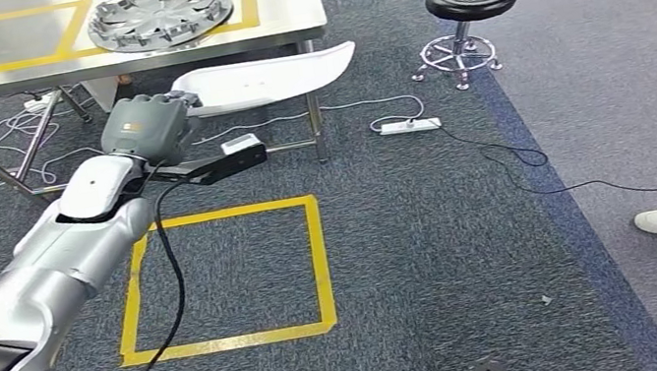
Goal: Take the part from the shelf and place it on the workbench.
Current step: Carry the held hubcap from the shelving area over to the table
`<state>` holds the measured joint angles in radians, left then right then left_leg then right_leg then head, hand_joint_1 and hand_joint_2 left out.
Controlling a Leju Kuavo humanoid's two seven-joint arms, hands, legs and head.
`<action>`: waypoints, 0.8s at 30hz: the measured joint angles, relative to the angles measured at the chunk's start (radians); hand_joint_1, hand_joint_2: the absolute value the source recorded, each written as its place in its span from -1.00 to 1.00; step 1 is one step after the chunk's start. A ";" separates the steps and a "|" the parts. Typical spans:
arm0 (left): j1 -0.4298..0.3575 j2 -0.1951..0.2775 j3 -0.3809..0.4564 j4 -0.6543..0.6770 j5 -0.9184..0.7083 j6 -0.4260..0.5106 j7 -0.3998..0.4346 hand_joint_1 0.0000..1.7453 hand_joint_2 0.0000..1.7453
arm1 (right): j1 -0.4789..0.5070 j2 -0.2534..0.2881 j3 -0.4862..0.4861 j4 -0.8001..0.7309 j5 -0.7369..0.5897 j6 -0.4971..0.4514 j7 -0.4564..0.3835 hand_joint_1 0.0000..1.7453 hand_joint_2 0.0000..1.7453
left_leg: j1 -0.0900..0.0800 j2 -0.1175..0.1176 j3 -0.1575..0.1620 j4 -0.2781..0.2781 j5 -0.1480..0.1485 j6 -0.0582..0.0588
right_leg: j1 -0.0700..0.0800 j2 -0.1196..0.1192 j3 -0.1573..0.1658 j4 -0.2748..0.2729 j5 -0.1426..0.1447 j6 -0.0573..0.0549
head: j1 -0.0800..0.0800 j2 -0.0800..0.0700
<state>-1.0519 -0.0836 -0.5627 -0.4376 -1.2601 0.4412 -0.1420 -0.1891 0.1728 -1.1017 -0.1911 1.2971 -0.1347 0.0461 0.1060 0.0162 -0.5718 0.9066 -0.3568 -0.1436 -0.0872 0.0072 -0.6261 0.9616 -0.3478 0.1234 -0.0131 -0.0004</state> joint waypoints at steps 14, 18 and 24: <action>0.026 0.019 0.002 0.000 0.015 0.007 -0.007 1.00 1.00 | 0.016 0.000 0.000 0.000 -0.001 0.000 -0.010 -1.00 1.00 | -0.005 0.000 -0.003 0.005 -0.002 0.006 | -0.005 -0.001 -0.001 0.000 0.000 0.003 | 0.000 0.000; 0.032 0.020 0.003 0.000 0.022 0.008 -0.016 1.00 1.00 | 0.017 0.000 0.000 0.000 0.001 0.000 -0.009 -1.00 1.00 | -0.005 0.000 -0.004 0.005 -0.002 0.006 | -0.005 -0.001 -0.001 0.000 0.000 0.003 | 0.000 0.000; 0.035 0.020 0.006 0.000 0.026 0.008 -0.021 1.00 1.00 | 0.016 0.000 0.000 0.000 0.003 -0.001 -0.008 -1.00 1.00 | -0.005 0.000 -0.004 0.005 -0.003 0.006 | -0.005 -0.002 -0.001 0.000 0.000 0.003 | 0.000 0.000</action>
<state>-1.0173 -0.0634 -0.5572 -0.4376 -1.2338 0.4494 -0.1632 -0.1730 0.1728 -1.1017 -0.1911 1.3003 -0.1353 0.0377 0.1008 0.0162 -0.5757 0.9114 -0.3593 -0.1376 -0.0921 0.0056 -0.6270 0.9611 -0.3476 0.1262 -0.0133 -0.0004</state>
